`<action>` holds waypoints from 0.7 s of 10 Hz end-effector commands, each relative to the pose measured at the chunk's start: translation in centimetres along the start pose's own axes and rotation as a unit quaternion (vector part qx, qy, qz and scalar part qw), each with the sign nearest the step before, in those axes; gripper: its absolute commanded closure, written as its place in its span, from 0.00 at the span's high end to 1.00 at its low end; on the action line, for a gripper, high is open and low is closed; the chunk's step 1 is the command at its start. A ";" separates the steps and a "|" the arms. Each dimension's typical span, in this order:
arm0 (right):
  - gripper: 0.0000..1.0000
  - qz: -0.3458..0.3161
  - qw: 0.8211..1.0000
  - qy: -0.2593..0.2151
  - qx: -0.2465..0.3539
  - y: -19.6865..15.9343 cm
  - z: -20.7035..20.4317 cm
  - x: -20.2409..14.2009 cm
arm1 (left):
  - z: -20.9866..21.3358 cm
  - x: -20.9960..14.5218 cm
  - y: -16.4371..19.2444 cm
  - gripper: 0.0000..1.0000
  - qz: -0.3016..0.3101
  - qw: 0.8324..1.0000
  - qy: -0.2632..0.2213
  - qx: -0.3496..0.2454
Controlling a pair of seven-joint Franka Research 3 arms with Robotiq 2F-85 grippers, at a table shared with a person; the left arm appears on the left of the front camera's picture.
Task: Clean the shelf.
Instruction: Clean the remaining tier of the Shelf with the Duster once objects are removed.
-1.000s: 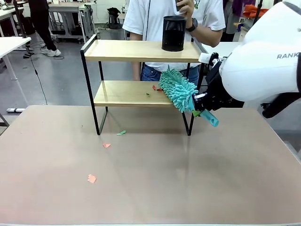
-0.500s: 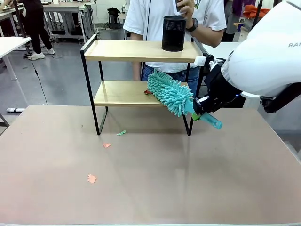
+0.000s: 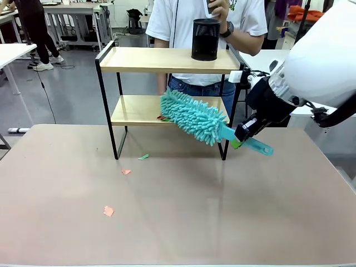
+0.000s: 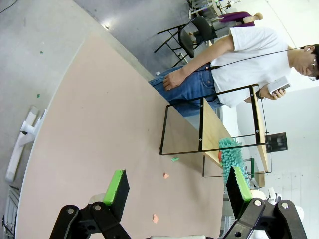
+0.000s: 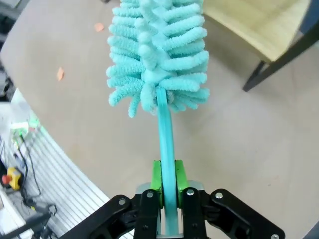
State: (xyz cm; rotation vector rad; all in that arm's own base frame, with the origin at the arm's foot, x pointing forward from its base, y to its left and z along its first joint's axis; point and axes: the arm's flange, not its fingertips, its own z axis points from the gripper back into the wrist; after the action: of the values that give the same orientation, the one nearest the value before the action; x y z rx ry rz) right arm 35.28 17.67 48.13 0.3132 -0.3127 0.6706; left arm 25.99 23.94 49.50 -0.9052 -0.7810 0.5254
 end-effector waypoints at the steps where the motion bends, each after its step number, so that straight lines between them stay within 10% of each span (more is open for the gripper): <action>1: 0.12 0.054 0.994 0.029 0.090 -0.5 0.2 -1.1 | -0.1 -0.1 0.1 1.00 -0.010 1.000 -0.004 -0.013; 7: 0.12 0.044 0.974 0.045 0.218 -3.1 1.8 -3.8 | -0.1 -0.1 0.1 1.00 -0.010 1.000 -0.004 -0.013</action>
State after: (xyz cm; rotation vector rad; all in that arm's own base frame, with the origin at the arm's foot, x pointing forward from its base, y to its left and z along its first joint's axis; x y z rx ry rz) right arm 33.72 13.08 47.23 0.6388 -0.0736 0.8323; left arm 25.99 23.95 49.50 -0.9052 -0.7811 0.5254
